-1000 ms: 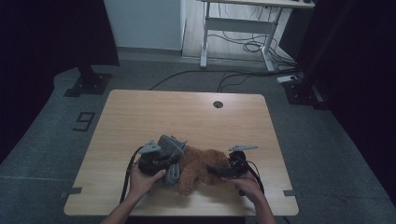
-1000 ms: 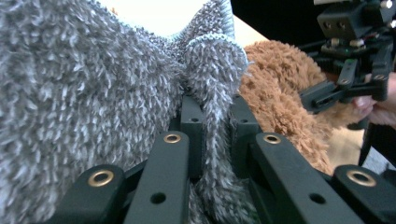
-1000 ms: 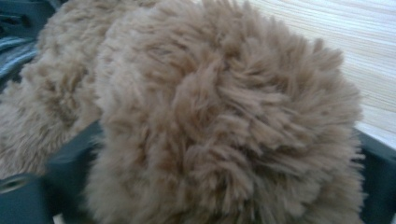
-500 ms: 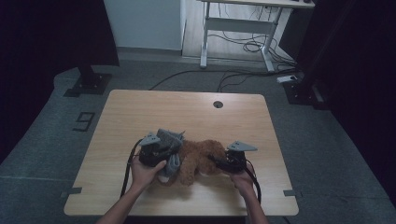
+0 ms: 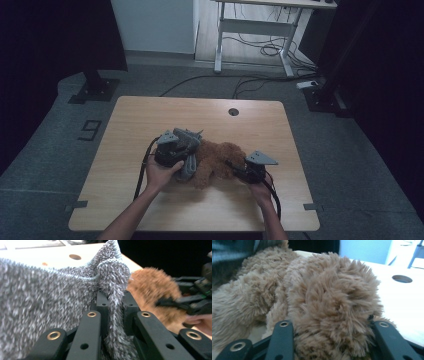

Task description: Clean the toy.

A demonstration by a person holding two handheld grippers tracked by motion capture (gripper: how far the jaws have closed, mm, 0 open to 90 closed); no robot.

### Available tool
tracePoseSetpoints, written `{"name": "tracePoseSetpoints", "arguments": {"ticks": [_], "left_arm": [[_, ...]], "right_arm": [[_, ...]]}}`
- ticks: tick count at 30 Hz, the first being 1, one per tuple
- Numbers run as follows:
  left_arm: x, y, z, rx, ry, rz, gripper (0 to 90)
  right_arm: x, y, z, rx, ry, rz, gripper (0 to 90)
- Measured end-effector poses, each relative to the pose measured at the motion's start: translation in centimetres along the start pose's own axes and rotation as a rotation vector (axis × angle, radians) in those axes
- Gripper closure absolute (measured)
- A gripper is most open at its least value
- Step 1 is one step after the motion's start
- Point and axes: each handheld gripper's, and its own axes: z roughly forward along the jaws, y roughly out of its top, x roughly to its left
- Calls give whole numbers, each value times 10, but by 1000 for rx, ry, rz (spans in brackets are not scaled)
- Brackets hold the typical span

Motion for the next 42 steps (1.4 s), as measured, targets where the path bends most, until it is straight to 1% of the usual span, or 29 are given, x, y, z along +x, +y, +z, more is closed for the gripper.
{"name": "tracePoseSetpoints", "arguments": {"ticks": [1, 3, 5, 7, 8, 10, 12, 13, 14, 15, 17, 20, 21, 23, 25, 28, 31, 34, 37, 39, 40, 42], "left_arm": [[-8, 5, 2, 1, -8, 13, 798], [-23, 13, 9, 21, -31, 46, 797], [-38, 20, 23, 46, -58, 65, 796], [-50, 24, 40, 75, -79, 67, 794], [-55, 25, 48, 92, -83, 74, 793], [-65, 25, 63, 120, -89, 81, 792], [-72, 20, 75, 145, -83, 92, 791], [-72, 17, 78, 147, -82, 90, 791], [-72, 14, 78, 143, -89, 78, 791], [-70, 12, 78, 142, -93, 71, 792], [-67, 7, 74, 135, -83, 63, 792], [-60, 3, 66, 122, -64, 48, 794], [-57, 2, 62, 122, -64, 41, 794], [-50, 1, 53, 114, -61, 29, 795], [-44, 2, 44, 101, -48, 25, 795], [-33, 4, 26, 71, -9, 33, 795], [-15, 4, 10, 53, 18, 6, 796], [2, 2, -4, 41, 54, -12, 797], [17, -2, -15, 27, 89, -32, 796], [28, -6, -22, 18, 111, -57, 796], [33, -8, -25, 20, 127, -65, 796], [43, -14, -28, 41, 181, -77, 798]], "right_arm": [[1, -2, -2, 0, 11, 3, 529], [2, -7, -7, -11, 26, -4, 508], [3, -11, -10, -17, 30, -13, 481], [3, -16, -12, -18, 40, -1, 467], [4, -17, -13, -21, 44, 7, 456], [4, -18, -14, -18, 47, 5, 431], [4, -18, -16, -12, 55, 12, 393], [4, -19, -17, -10, 57, 12, 380], [3, -21, -18, -2, 58, 18, 372], [2, -22, -19, 0, 64, 28, 366], [0, -24, -20, 5, 72, 46, 364], [1, -24, -21, 15, 68, 45, 389], [2, -24, -22, 18, 68, 37, 399], [3, -24, -22, 21, 65, 25, 413], [4, -24, -23, 23, 65, 18, 422], [4, -26, -24, 18, 63, 20, 426], [3, -28, -26, 15, 64, 27, 428], [4, -28, -26, 14, 63, 23, 430], [6, -27, -25, 14, 62, 13, 433], [6, -27, -26, 14, 62, 13, 435], [5, -28, -26, 15, 63, 14, 435], [4, -28, -26, 14, 63, 18, 435]]}}
